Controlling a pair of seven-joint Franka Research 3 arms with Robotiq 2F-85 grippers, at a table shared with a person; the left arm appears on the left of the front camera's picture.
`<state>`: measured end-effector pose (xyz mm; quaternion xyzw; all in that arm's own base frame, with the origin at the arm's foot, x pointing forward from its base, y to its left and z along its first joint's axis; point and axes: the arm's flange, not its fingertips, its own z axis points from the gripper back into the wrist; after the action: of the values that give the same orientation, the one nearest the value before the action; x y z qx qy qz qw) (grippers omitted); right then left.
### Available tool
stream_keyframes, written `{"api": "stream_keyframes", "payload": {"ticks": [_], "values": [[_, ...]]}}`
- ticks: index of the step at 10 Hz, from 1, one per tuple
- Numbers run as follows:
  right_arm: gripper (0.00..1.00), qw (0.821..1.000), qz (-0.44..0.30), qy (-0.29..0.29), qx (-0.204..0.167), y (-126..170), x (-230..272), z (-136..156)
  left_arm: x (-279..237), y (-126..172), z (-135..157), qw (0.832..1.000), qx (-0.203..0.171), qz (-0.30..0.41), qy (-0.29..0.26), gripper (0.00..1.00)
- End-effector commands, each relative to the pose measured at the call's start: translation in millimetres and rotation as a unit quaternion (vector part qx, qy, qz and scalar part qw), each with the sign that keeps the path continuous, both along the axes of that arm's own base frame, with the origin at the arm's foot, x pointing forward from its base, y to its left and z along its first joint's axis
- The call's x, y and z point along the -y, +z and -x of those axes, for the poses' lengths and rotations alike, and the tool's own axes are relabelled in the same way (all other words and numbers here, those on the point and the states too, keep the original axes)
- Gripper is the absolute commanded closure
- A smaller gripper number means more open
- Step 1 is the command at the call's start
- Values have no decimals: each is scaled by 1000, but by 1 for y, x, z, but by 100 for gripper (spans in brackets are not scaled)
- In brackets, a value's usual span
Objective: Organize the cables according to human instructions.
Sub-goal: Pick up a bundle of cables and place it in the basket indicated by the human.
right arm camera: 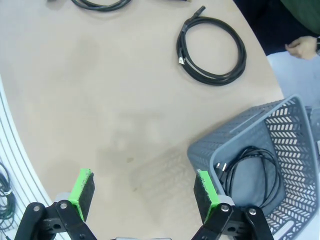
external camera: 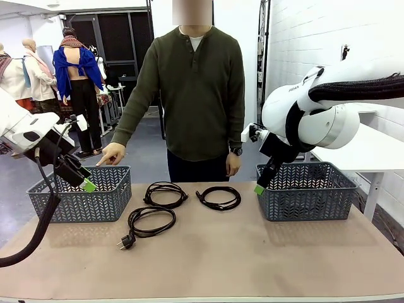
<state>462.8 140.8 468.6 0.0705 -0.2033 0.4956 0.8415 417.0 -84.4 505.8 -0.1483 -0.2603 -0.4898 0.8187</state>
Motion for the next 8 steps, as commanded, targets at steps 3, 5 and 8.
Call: {"api": "stream_keyframes", "payload": {"ticks": [3,5,8], "values": [[0,1000,-1,-2,-1,0,0,1,-4,-1,-2,1000,3,9,-9,0],[0,1000,-1,-2,-1,0,0,1,-4,-1,-2,1000,3,9,-9,0],[0,1000,-1,-2,-1,0,0,1,8,6,-7,1000,-3,-3,16,0]]}}
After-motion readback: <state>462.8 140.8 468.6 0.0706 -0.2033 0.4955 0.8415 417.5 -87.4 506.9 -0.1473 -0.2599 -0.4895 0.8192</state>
